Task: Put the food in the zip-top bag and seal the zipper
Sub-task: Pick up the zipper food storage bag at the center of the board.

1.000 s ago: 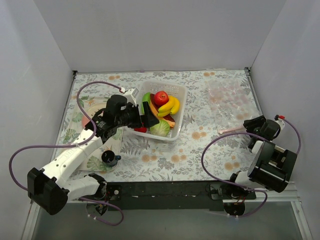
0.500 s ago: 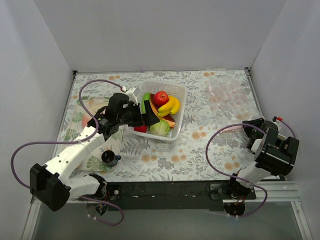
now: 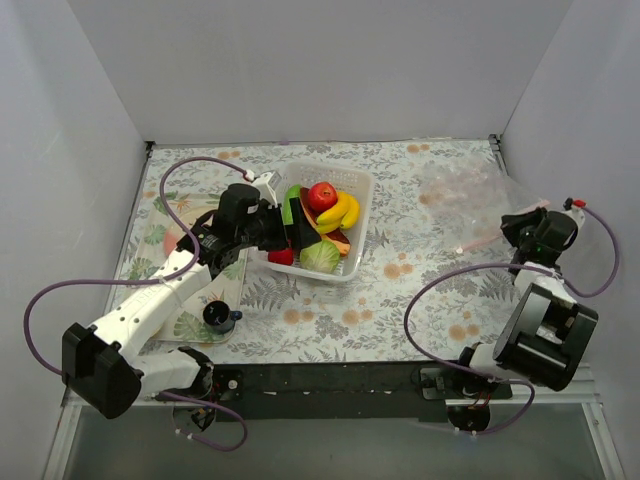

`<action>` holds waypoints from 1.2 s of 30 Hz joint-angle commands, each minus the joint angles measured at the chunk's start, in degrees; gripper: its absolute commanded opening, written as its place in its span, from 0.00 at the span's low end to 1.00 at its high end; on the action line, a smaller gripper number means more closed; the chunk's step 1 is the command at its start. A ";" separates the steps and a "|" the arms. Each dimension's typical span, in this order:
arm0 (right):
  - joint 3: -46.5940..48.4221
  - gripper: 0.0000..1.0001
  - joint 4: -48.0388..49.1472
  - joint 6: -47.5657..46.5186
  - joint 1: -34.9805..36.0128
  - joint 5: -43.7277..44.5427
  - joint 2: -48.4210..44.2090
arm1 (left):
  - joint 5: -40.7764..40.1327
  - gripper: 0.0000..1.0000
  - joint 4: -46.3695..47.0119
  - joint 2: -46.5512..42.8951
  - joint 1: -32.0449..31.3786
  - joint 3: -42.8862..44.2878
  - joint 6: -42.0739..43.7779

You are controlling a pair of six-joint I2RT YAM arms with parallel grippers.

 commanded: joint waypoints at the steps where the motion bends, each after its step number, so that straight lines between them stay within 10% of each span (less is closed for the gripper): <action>1: 11.62 0.01 -18.61 -5.65 3.26 0.37 -9.66 | 2.50 0.98 3.80 -1.03 -0.16 1.47 -0.43; 8: 22.79 0.01 -36.55 -7.67 17.56 0.89 -18.99 | 3.30 0.93 11.10 3.00 -3.32 3.30 -3.15; 20: 46.10 0.01 -58.54 -14.44 43.24 16.72 -6.69 | -5.74 0.72 12.86 19.79 -14.31 21.76 3.35; 36: 47.95 0.01 -59.77 -7.24 49.67 18.12 -3.96 | -13.40 0.69 24.72 27.35 -19.22 22.83 5.98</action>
